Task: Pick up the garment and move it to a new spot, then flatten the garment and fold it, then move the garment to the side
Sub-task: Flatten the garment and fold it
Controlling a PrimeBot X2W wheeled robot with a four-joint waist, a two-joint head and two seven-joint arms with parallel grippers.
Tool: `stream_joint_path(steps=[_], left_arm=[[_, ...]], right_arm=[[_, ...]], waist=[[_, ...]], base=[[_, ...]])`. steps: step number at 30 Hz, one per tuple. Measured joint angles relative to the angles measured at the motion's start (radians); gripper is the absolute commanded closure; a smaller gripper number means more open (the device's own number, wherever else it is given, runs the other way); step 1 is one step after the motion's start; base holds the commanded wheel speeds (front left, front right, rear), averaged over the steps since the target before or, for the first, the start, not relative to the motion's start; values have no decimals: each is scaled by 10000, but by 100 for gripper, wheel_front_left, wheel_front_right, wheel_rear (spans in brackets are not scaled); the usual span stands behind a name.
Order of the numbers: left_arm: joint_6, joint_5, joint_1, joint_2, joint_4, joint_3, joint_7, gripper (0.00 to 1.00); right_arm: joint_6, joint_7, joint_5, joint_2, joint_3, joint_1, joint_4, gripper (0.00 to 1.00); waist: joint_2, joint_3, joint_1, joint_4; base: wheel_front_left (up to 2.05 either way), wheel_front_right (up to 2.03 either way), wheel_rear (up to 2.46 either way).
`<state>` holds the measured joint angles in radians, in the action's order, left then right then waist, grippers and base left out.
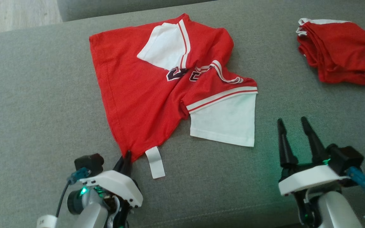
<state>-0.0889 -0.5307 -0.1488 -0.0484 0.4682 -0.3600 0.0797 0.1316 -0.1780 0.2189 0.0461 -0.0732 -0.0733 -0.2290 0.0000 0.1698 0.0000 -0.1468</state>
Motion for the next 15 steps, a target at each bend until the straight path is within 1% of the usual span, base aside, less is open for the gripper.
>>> stream_joint_path(steps=[5,10,15], left_arm=[[-4,-71,-10,0,-96,-100,15,100],[-180,-79,-6,-128,-506,-21,203,100],[-320,-79,6,-316,-1129,155,276,100]], right_arm=[[0,347,115,2,-353,21,-523,0],[0,656,541,2,-798,25,-1342,0],[0,596,616,2,-786,-91,-2293,0]], waist=[[0,78,0,128],[0,125,0,412],[0,184,0,707]], base=[[0,0,0],[0,0,0],[0,0,0]])
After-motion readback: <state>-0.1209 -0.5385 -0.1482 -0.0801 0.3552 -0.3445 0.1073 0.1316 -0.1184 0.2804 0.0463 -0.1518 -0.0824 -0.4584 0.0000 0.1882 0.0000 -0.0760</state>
